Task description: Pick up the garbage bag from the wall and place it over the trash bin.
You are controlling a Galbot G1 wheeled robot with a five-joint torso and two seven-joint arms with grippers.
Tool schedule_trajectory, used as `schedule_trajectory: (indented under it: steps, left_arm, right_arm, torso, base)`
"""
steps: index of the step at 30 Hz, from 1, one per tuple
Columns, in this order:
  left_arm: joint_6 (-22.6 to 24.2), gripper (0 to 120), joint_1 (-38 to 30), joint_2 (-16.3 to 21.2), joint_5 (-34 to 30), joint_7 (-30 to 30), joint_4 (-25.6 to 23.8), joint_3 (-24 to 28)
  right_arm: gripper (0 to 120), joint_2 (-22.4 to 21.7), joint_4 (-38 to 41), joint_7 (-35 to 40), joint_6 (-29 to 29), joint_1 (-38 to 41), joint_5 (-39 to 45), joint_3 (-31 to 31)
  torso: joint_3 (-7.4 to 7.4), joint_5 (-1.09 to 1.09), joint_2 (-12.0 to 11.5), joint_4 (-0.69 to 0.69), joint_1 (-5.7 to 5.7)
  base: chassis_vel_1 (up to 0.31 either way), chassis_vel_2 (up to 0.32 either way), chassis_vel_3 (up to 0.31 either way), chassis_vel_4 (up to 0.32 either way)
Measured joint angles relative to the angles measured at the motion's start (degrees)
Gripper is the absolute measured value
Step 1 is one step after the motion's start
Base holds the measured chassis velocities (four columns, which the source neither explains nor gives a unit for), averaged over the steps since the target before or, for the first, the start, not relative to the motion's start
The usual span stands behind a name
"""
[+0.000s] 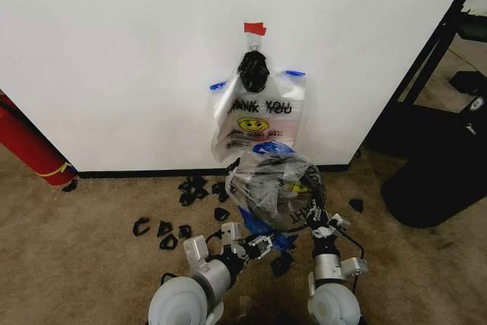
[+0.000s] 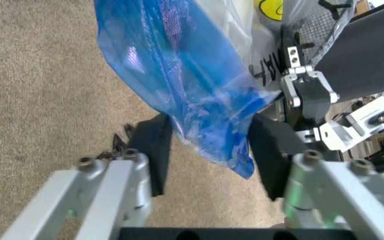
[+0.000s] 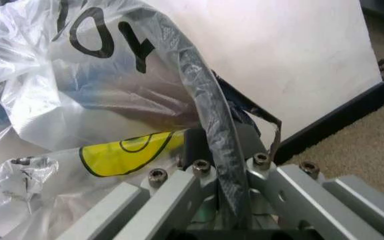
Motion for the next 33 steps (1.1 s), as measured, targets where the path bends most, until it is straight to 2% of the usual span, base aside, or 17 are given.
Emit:
schedule_trajectory:
  steps: [1,3,5,10,11,12,17,21,22,26,33]
  left_arm:
    - [0.0,39,0.0,0.0,0.0,0.0,0.0,0.0]
    - [-0.1,32,0.0,0.1,0.1,0.0,0.0,0.0]
    - [-0.1,21,0.1,0.3,0.2,0.1,0.0,0.0]
    - [-0.2,8,0.3,0.5,0.6,0.4,0.0,0.0]
    - [-0.2,2,0.4,0.7,1.4,0.8,0.1,0.0]
    - [-0.3,0,0.5,0.8,2.7,1.1,0.4,0.0]
    - [-1.5,0,0.7,1.1,7.9,1.7,2.0,0.3]
    - [-4.1,0,0.8,1.4,21.6,1.8,6.7,0.8]
    - [-4.1,0,0.8,1.4,21.6,1.8,6.7,0.8]
    - [-4.2,0,1.3,1.5,29.1,1.5,9.6,0.8]
    - [-4.2,0,0.8,0.9,32.7,-0.2,12.3,0.8]
  right_arm:
    - [0,0.0,0.0,0.0,0.0,0.0,0.0,0.0]
    - [0,-0.1,0.1,0.0,0.0,0.0,0.0,0.0]
    - [0,-0.1,0.2,0.0,-0.1,-0.1,0.0,0.1]
    - [0,-0.1,0.4,0.4,-0.2,-0.1,0.0,0.1]
    - [0,-0.1,0.6,0.7,-0.4,-0.1,0.1,0.1]
    - [0,-0.1,0.8,1.0,-0.7,-0.2,0.3,0.1]
    - [0,-0.7,2.3,2.9,-2.9,-0.4,2.2,0.0]
    - [0,-2.2,7.3,7.6,-9.7,-1.5,8.0,-0.4]
    - [0,-2.2,7.3,7.6,-9.7,-1.5,8.0,-0.4]
    - [0,-2.9,10.8,9.4,-12.9,-2.6,11.7,-0.7]
    - [0,-4.1,14.7,9.7,-16.6,-4.9,12.3,-1.1]
  torso:
    - [0.0,0.0,0.0,0.0,0.0]
    - [0.0,0.0,0.0,0.0,0.0]
    - [0.0,0.0,0.0,0.0,0.0]
    - [0.0,0.0,0.0,0.0,0.0]
    - [0.0,0.0,0.0,0.0,0.0]
    - [0.0,0.0,0.0,0.0,0.0]
    - [0.0,0.0,0.0,0.0,0.0]
    - [0.0,-0.01,0.0,0.0,0.0]
    - [0.0,-0.01,0.0,0.0,0.0]
    - [0.0,-0.01,0.0,0.0,0.0]
    - [0.0,0.0,0.0,0.0,0.0]
  base:
    - [0.0,0.0,0.0,0.0]
    - [0.0,0.0,0.0,0.0]
    - [0.0,0.0,0.0,0.0]
    - [0.0,0.0,0.0,0.0]
    - [0.0,0.0,0.0,0.0]
    - [0.0,0.0,0.0,0.0]
    - [0.0,0.0,0.0,0.0]
    - [0.0,0.0,0.0,0.0]
    - [0.0,0.0,0.0,0.0]
    - [0.0,0.0,0.0,0.0]
    - [0.0,0.0,0.0,0.0]
